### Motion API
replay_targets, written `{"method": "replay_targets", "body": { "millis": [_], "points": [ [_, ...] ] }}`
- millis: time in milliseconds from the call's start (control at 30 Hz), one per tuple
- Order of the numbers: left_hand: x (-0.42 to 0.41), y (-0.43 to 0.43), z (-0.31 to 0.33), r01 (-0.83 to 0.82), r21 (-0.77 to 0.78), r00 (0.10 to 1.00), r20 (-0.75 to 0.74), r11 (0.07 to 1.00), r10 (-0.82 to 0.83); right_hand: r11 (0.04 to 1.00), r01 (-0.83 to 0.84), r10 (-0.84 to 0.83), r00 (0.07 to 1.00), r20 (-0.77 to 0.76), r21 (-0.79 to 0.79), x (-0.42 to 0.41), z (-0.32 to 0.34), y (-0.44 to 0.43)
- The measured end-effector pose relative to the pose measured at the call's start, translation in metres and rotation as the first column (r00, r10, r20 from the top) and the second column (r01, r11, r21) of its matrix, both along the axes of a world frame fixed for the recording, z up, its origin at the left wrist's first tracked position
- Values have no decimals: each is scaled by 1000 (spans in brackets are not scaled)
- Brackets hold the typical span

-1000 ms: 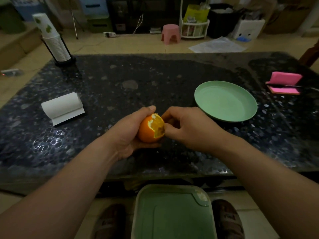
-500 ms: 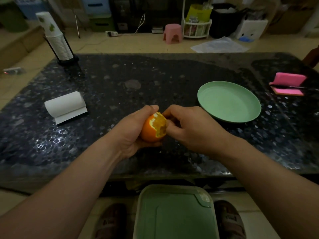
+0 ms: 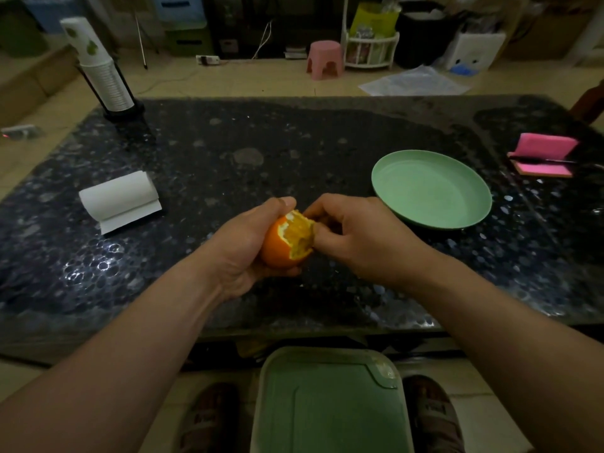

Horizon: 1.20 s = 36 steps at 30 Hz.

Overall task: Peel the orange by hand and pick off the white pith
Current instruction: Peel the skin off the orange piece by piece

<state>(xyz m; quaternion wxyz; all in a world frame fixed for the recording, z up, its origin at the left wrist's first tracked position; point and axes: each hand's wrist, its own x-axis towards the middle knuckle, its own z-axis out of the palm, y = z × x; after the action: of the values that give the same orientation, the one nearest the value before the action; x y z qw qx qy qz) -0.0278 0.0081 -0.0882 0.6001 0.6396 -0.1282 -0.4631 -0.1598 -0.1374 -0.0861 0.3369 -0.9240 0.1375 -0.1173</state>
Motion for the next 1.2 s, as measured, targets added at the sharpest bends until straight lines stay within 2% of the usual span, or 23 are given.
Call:
{"method": "replay_targets", "body": {
  "millis": [200, 433, 600, 800, 900, 967, 1000, 1067, 1100, 1133, 1200],
  "points": [
    [-5, -2, -1, 27, -35, 999, 44, 999, -25, 998, 4, -4, 1000, -5, -66, 0, 2, -1],
    [-7, 2, 4, 108, -53, 994, 12, 993, -107, 995, -2, -2, 999, 39, 101, -4, 4, -9],
    [0, 3, 8, 69, -63, 995, -67, 996, -73, 981, -7, -11, 996, 93, 192, -6, 5, -9],
    [-2, -1, 3, -30, -63, 993, -117, 998, 23, 984, 141, -153, 981, 115, 106, 0, -4, -5],
    [-2, 0, 1, -59, -34, 990, -133, 998, 54, 974, 113, -136, 985, 105, 198, 1, -5, -4],
    [-1, 2, 1, -49, -18, 989, -140, 999, 46, 945, 73, -107, 990, 92, 319, 3, -5, -2],
    [0, 4, 1, -38, -22, 988, -148, 999, 34, 905, 55, -100, 991, 86, 421, 4, -5, -2],
    [3, 6, 1, -27, -37, 985, -171, 999, 21, 764, 33, -99, 993, 67, 645, 8, -6, -3],
    [4, 7, 1, -33, -39, 983, -179, 999, 25, 718, 44, -106, 993, 46, 695, 10, -8, -5],
    [5, 7, 0, -45, -36, 982, -185, 998, 38, 722, 74, -117, 993, 17, 688, 13, -11, -8],
    [7, 7, -1, -82, -15, 979, -188, 997, 78, 843, 168, -160, 985, -61, 510, 19, -23, -14]
  ]
}}
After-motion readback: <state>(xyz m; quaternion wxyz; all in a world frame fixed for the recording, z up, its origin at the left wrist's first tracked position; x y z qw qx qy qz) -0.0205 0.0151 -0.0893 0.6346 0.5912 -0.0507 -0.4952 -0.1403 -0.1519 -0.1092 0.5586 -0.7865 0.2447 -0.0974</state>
